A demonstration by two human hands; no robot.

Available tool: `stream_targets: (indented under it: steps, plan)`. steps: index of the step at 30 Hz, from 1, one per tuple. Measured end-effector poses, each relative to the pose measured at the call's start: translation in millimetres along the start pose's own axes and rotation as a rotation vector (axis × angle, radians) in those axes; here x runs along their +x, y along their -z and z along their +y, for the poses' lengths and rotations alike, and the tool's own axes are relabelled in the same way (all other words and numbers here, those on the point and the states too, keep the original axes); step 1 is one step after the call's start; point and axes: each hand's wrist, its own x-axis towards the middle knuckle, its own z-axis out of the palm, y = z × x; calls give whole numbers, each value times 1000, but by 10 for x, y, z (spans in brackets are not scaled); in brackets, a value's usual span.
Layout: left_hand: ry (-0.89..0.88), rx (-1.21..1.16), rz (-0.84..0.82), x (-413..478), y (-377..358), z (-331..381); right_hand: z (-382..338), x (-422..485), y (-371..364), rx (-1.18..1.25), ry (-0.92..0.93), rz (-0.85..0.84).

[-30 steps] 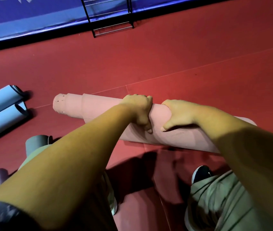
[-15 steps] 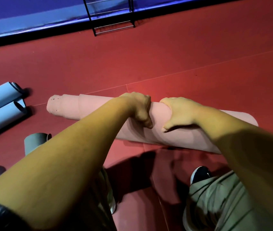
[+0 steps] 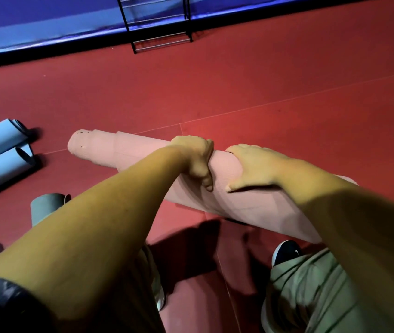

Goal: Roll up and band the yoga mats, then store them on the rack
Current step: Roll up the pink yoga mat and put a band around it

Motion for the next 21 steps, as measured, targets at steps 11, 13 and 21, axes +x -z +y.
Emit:
stream_targets:
  steps: [11,13,21]
  plan:
    - [6,-112,-101,55,86,-46,-140,16,-13,-171,28,68]
    - [-21,-64,-81,40,81,-14,-102,29,7,-130,21,57]
    - [-109,237,37,-43,-55,113,72,39,54,77,1,-7]
